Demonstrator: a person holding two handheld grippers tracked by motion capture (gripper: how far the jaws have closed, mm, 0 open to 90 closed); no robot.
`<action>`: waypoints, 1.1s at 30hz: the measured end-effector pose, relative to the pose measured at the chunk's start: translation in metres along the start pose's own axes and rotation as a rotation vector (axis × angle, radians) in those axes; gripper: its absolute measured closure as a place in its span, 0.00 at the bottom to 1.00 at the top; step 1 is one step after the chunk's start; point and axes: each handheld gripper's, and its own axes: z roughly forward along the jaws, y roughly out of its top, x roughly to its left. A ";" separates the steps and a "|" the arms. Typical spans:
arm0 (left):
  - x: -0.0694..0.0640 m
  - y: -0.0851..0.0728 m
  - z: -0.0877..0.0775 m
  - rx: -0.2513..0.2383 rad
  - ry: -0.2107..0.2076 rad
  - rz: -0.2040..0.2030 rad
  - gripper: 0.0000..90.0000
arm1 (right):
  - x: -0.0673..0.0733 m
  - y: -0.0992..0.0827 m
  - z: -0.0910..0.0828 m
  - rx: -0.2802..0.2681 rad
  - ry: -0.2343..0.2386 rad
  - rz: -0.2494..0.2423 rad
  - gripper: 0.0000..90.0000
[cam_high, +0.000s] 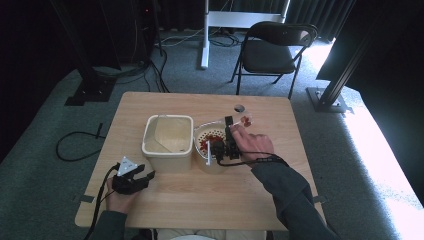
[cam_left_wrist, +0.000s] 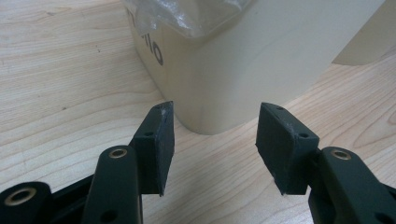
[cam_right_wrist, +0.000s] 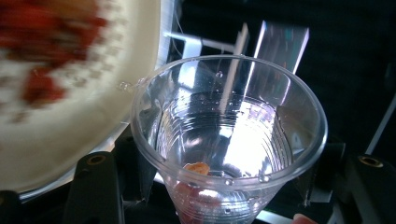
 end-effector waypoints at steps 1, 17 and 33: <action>0.000 0.000 0.000 -0.001 0.000 0.001 0.53 | 0.005 0.002 -0.002 -0.013 0.000 -0.042 0.38; 0.000 0.000 0.001 0.003 -0.002 0.000 0.53 | 0.000 0.003 -0.002 -0.012 -0.023 0.007 0.39; 0.000 0.000 0.001 0.005 -0.001 0.001 0.53 | 0.001 0.006 -0.004 -0.022 -0.024 0.006 0.39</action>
